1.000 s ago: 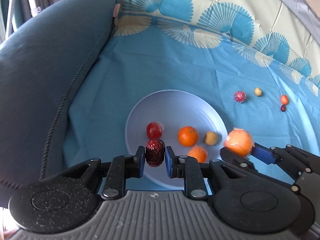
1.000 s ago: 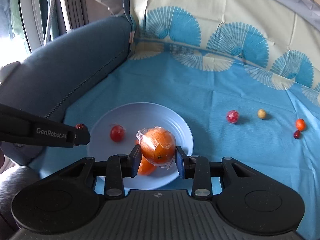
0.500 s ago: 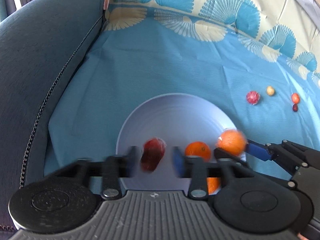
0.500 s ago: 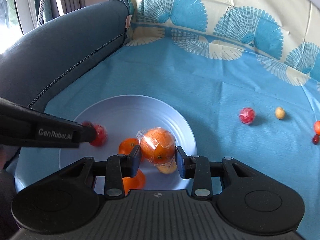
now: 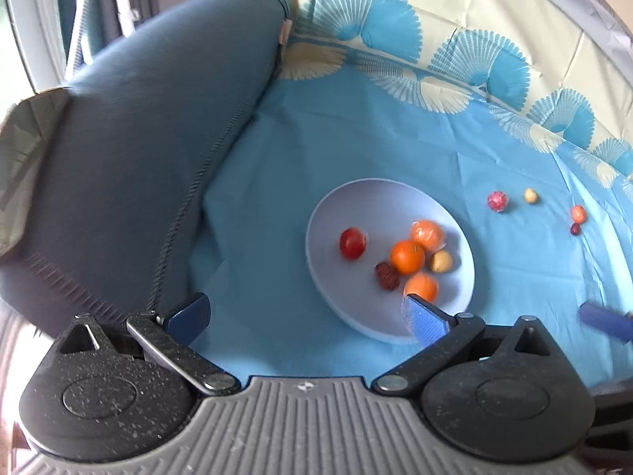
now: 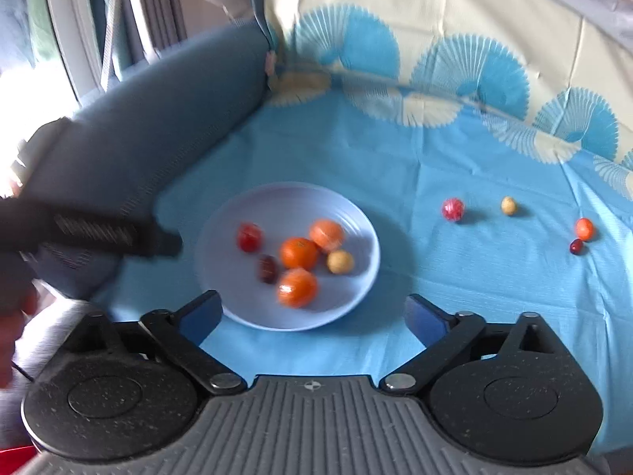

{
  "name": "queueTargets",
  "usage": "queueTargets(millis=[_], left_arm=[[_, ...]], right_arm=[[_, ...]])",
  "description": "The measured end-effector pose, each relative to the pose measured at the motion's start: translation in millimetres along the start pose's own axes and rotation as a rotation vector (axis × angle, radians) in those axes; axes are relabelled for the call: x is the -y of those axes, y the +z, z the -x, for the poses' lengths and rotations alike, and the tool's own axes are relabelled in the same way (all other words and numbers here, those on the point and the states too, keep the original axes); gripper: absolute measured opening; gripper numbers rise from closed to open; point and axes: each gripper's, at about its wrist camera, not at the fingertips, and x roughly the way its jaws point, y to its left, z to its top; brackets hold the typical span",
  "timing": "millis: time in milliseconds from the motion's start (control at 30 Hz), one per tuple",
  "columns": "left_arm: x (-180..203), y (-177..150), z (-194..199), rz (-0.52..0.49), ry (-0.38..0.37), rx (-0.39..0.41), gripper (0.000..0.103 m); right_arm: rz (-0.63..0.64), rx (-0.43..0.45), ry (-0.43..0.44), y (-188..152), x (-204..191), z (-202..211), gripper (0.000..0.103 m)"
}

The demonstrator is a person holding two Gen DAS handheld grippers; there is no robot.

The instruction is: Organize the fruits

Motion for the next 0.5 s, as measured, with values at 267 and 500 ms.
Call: queueTargets(millis=[267,500], left_arm=[[3.0,-44.0,62.6,-0.06,-0.029,0.05,0.103],[7.5,-62.7,104.5,-0.096,-0.047,0.129,0.103]], right_arm=[[-0.035,-0.039,-0.034,-30.1,-14.9,45.2,0.102],[-0.023,0.069,-0.082,-48.0,-29.0,90.8,0.102]])
